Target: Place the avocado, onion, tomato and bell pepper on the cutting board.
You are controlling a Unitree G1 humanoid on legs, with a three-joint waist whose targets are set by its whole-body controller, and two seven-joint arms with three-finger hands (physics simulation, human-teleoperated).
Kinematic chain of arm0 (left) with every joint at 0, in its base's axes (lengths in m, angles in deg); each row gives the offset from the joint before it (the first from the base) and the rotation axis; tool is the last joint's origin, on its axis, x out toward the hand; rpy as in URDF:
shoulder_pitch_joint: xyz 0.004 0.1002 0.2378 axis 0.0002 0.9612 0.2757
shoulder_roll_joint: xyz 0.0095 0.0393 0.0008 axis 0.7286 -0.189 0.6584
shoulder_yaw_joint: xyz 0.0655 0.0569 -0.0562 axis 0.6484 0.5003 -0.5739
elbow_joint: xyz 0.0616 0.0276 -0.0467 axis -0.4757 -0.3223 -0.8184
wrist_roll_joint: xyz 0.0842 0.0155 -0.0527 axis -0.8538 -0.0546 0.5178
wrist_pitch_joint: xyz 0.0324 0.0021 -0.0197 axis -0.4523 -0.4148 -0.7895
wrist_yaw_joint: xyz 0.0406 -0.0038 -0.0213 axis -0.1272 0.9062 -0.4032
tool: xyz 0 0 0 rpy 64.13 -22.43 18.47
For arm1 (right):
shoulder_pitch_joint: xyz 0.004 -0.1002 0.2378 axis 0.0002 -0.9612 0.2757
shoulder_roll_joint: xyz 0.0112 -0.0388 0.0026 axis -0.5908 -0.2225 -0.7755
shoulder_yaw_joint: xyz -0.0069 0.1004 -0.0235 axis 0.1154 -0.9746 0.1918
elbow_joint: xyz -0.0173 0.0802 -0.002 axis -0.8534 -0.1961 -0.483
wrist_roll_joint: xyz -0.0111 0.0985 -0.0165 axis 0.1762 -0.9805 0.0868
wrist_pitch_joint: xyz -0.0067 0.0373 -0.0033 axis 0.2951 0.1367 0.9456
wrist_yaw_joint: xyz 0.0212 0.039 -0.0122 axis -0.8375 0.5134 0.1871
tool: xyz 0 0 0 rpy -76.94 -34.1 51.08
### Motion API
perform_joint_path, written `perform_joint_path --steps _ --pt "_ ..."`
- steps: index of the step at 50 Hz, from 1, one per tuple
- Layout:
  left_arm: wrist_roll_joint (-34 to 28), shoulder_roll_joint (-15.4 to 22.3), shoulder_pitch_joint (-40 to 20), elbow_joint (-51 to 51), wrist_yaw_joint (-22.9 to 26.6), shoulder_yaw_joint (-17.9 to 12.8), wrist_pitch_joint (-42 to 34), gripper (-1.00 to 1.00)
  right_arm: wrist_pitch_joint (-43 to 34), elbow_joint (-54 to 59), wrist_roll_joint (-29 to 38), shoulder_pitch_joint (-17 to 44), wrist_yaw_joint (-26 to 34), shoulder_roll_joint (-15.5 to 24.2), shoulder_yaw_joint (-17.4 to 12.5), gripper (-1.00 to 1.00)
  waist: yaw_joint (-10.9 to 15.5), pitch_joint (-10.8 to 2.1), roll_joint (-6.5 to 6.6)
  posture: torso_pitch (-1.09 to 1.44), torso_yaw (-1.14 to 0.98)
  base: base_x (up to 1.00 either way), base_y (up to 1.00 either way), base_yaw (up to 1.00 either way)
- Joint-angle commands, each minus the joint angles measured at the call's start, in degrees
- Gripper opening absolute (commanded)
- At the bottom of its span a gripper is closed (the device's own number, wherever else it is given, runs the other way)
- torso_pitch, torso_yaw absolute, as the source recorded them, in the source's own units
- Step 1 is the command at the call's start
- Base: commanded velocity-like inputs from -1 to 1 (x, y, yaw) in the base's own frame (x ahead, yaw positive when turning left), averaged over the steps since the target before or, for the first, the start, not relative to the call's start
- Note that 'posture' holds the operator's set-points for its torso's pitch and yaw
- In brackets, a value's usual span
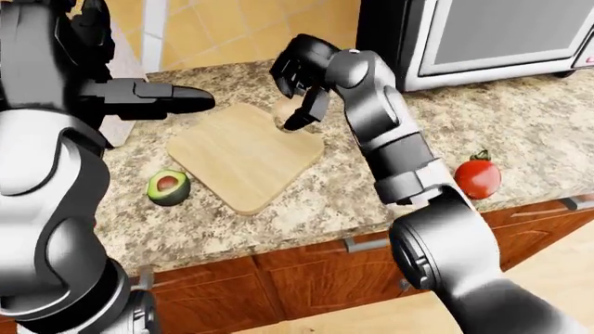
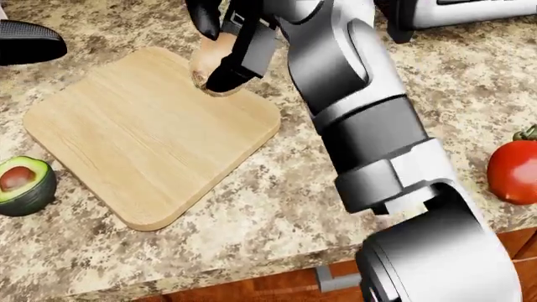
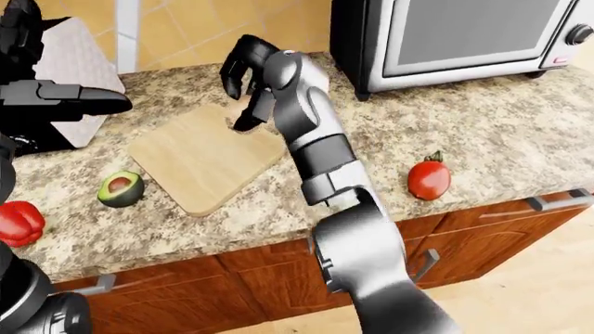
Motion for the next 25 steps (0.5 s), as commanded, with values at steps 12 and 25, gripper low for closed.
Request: perform_joint_path --steps 12,25 --pt "3.1 1.9 0.5 3.7 -1.2 -2.1 -0.3 1.00 23.0 28.3 -5.6 12.2 -23.3 -4.0 -2.9 -1.00 -0.4 -1.78 1.11 0.00 0.00 0.00 0.00 0.00" --pt "3.4 2.5 2.3 2.6 -1.0 -2.1 1.7 1.00 26.8 31.1 -10.5 10.0 -34.9 -8.0 -4.6 -1.00 -0.1 -1.76 1.00 0.00 0.00 0.00 0.00 0.00"
